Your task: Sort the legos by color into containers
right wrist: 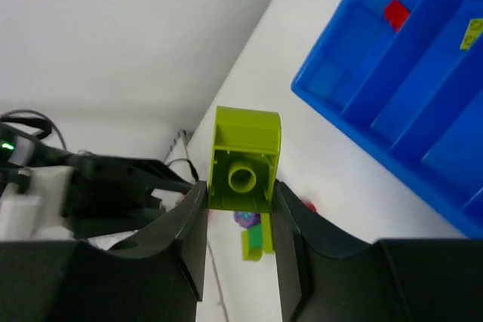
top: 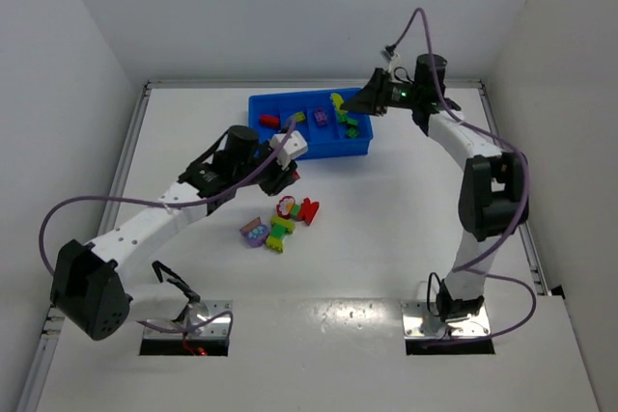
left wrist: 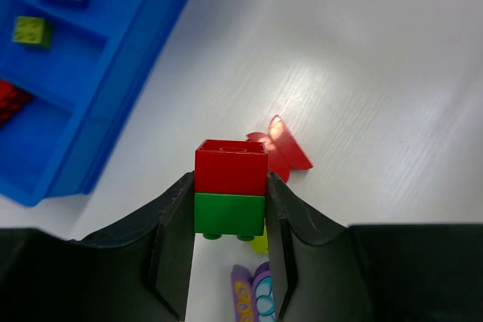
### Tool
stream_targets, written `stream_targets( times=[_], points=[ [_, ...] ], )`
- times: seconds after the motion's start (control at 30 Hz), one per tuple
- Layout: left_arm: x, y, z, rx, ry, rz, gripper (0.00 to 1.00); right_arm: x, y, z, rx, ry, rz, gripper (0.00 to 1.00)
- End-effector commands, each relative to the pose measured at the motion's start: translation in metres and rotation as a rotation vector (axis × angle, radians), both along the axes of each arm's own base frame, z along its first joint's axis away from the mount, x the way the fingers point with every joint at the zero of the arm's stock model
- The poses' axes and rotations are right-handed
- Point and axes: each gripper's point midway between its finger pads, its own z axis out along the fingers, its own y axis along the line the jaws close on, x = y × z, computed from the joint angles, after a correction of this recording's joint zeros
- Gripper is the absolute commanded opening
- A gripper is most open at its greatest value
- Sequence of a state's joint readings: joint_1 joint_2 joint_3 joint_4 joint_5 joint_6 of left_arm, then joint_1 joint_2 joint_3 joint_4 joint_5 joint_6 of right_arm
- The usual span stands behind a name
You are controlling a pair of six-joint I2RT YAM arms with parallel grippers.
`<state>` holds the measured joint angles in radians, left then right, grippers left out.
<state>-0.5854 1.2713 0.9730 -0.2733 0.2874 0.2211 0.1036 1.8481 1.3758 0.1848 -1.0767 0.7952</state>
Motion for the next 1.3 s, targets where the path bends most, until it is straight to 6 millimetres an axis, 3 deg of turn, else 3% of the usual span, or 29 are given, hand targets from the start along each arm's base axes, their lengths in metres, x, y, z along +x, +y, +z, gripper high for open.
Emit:
stream_targets(
  times=[0.0, 0.07, 0.1, 0.13, 0.17, 0.23, 0.27, 0.3, 0.33, 0.37, 0.4, 0.5, 0.53, 0.63, 0.67, 0.73, 0.77, 0.9, 0.97, 1.0, 1.03, 1.07, 1.1, 1.27],
  points=[
    [0.010, 0.028, 0.027, -0.038, -0.055, 0.082, 0.13, 0.028, 0.035, -0.010, -0.055, -0.098, 0.037, 0.00],
    [0.016, 0.040, 0.034, -0.050, -0.057, 0.125, 0.13, 0.039, 0.054, -0.030, -0.139, -0.090, 0.021, 0.00],
    [0.020, 0.045, 0.038, -0.051, -0.061, 0.143, 0.13, 0.051, 0.064, -0.016, -0.165, -0.159, 0.017, 0.00],
    [0.029, 0.055, 0.046, -0.049, -0.089, 0.169, 0.13, 0.054, 0.078, -0.022, -0.220, -0.228, 0.036, 0.00],
    [0.033, 0.062, 0.050, -0.049, -0.091, 0.189, 0.13, 0.074, 0.081, -0.032, -0.292, -0.234, -0.023, 0.00],
    [0.048, 0.080, 0.063, -0.058, -0.120, 0.238, 0.13, 0.093, 0.084, -0.043, -0.370, -0.274, -0.077, 0.00],
    [0.052, 0.086, 0.065, -0.054, -0.116, 0.256, 0.13, 0.103, 0.091, -0.032, -0.374, -0.317, -0.089, 0.00],
    [0.054, 0.090, 0.065, -0.054, -0.102, 0.263, 0.13, 0.112, 0.090, -0.060, -0.415, -0.274, -0.095, 0.00],
    [0.057, 0.095, 0.066, -0.056, -0.097, 0.273, 0.13, 0.118, 0.094, -0.067, -0.442, -0.278, -0.105, 0.00],
    [0.062, 0.101, 0.068, -0.069, -0.083, 0.288, 0.13, 0.125, 0.102, -0.057, -0.451, -0.329, -0.107, 0.00],
    [0.063, 0.104, 0.068, -0.080, -0.075, 0.296, 0.13, 0.132, 0.099, -0.085, -0.494, -0.288, -0.114, 0.00],
    [0.065, 0.105, 0.067, -0.121, -0.035, 0.299, 0.13, 0.134, 0.110, -0.099, -0.523, -0.302, -0.096, 0.02],
    [0.066, 0.107, 0.067, -0.133, -0.025, 0.307, 0.13, 0.131, 0.116, -0.109, -0.528, -0.291, -0.081, 0.13],
    [0.068, 0.108, 0.068, -0.149, -0.010, 0.316, 0.13, 0.123, 0.117, -0.128, -0.560, -0.277, -0.054, 0.30],
    [0.067, 0.106, 0.068, -0.155, -0.008, 0.305, 0.13, 0.121, 0.116, -0.126, -0.565, -0.288, -0.050, 0.42],
    [0.070, 0.103, 0.068, -0.167, 0.002, 0.299, 0.13, 0.123, 0.115, -0.129, -0.572, -0.289, -0.060, 0.52],
    [0.070, 0.103, 0.068, -0.167, 0.002, 0.299, 0.13, 0.122, 0.114, -0.131, -0.580, -0.290, -0.053, 0.62],
    [0.065, 0.088, 0.068, -0.230, 0.042, 0.215, 0.13, 0.099, 0.124, -0.096, -0.448, -0.304, 0.054, 0.71],
    [0.058, 0.077, 0.073, -0.270, 0.059, 0.153, 0.17, 0.078, 0.127, -0.060, -0.335, -0.341, 0.134, 0.72],
    [0.046, 0.064, 0.071, -0.311, 0.104, 0.058, 0.17, 0.047, 0.129, -0.052, -0.228, -0.313, 0.261, 0.72],
    [0.041, 0.058, 0.069, -0.331, 0.132, 0.012, 0.18, 0.035, 0.125, -0.039, -0.178, -0.329, 0.304, 0.72],
    [0.036, 0.053, 0.069, -0.350, 0.152, -0.029, 0.18, 0.010, 0.125, 0.001, -0.097, -0.416, 0.386, 0.72],
    [0.031, 0.048, 0.067, -0.377, 0.194, -0.054, 0.18, -0.008, 0.121, -0.005, -0.077, -0.387, 0.425, 0.72],
    [0.020, 0.030, 0.065, -0.485, 0.358, -0.201, 0.18, -0.083, 0.094, 0.027, -0.016, -0.493, 0.514, 0.72]
  ],
)
